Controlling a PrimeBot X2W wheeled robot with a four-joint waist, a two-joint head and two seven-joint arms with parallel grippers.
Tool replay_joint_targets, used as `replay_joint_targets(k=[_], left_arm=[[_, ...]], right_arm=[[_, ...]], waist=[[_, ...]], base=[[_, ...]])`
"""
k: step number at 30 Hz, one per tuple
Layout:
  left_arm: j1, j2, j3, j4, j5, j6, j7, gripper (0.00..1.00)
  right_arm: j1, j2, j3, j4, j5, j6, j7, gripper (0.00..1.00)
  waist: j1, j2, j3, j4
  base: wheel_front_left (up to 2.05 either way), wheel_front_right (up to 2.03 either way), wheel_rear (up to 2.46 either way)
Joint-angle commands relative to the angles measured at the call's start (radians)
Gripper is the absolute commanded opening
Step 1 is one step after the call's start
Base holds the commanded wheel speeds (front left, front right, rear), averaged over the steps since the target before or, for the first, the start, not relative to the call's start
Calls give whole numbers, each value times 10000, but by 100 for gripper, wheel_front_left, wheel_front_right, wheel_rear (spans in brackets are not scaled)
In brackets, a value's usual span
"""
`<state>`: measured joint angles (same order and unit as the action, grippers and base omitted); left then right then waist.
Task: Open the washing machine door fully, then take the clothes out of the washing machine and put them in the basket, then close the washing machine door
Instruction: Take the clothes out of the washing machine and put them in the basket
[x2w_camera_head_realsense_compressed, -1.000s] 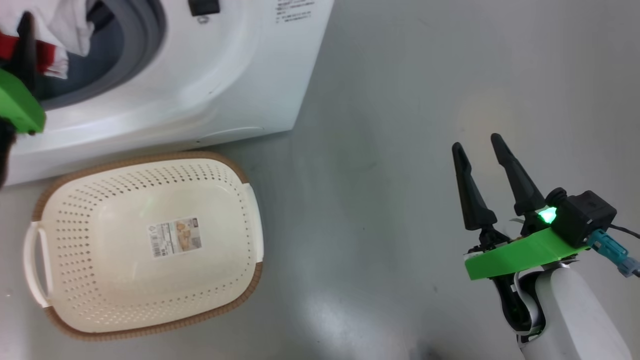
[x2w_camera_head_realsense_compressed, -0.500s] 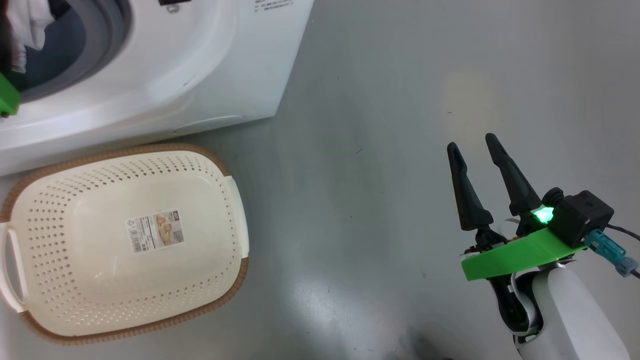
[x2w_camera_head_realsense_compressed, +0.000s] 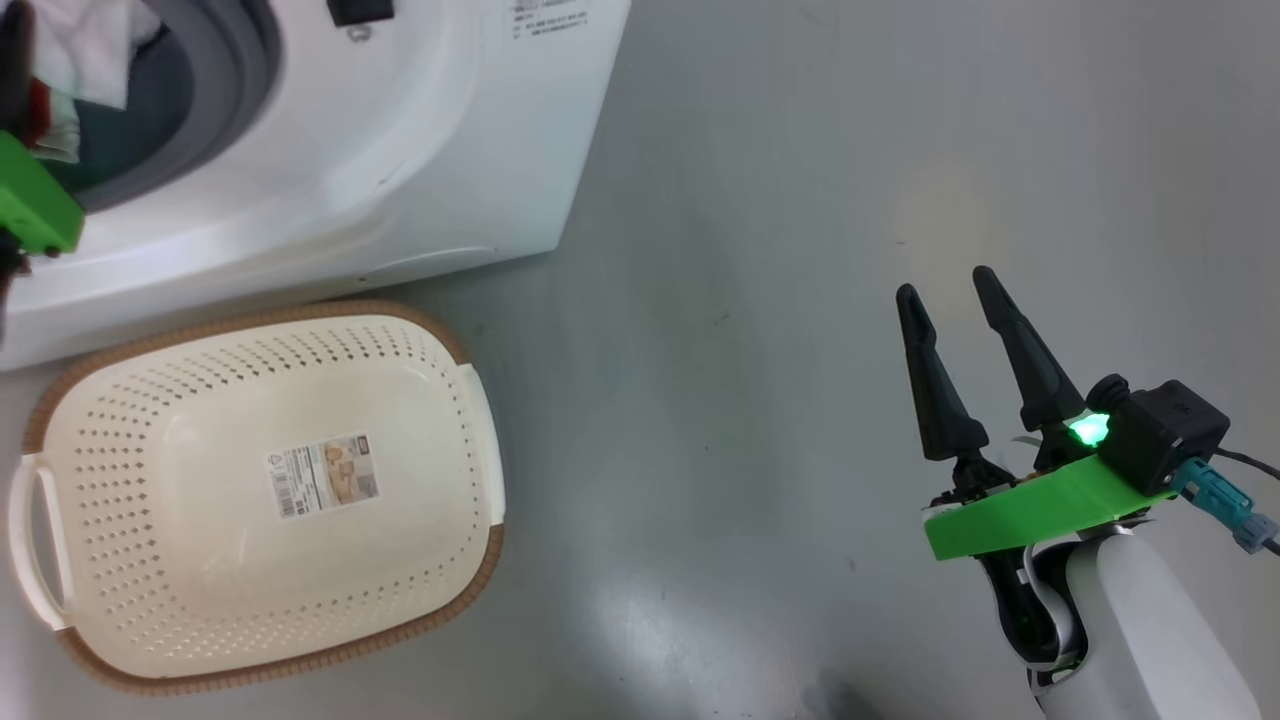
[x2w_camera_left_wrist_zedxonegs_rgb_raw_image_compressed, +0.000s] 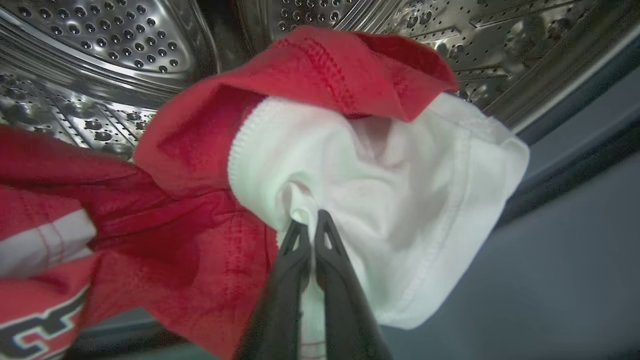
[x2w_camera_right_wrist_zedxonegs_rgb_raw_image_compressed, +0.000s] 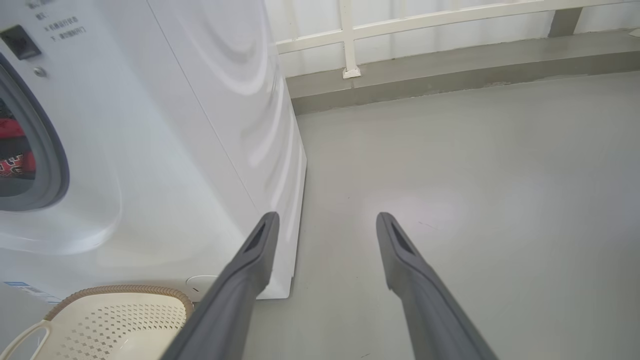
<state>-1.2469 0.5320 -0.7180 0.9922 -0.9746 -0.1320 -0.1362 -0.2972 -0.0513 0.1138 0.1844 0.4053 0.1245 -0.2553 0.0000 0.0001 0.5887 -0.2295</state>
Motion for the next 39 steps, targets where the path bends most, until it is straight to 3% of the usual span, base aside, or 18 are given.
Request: replay_joint_targets(k=[1,10,13,16,19,26,34,39], left_arm=[[155,432,101,-215,-168,13,-317,0],[843,240,253,-581,-555,13,-1241,0],[1035,252,973,-1055,-265,13,-1248,0],[1694,109,2299,-1812,443,13,-1251,0],[2829,-325,4004,-2864,1624,13,-1253,0],[4700,-1320,6487,-4805,3939,13,-1254,0],[6248,-2475,8098,-6952,5375,13,-1254,0],[7059,-2850,8446,-8205,5818,13,-1255,0]], right_arm=[[1,10,158,-171,-10,62,-65,100],[296,11,-2,-75,-158,62,-65,100],[345,11,-52,-51,-196,62,-65,100],[431,11,-131,-25,-260,62,-65,100],[587,11,-247,-7,-350,62,-65,100],[797,11,-385,63,-453,62,-65,100],[1012,11,-549,131,-542,62,-65,100],[1131,11,-640,151,-605,62,-65,100]], waist=[[0,-1,-158,56],[0,-1,-929,371],[0,-1,-1076,454],[0,-1,-1322,582],[0,-1,-1622,757],[0,-1,-2056,1059],[0,-1,-2471,1356],[0,-1,-2728,1491]], base=[[0,0,0],[0,0,0],[0,0,0],[0,0,0],[0,0,0],[0,0,0],[0,0,0],[0,0,0]])
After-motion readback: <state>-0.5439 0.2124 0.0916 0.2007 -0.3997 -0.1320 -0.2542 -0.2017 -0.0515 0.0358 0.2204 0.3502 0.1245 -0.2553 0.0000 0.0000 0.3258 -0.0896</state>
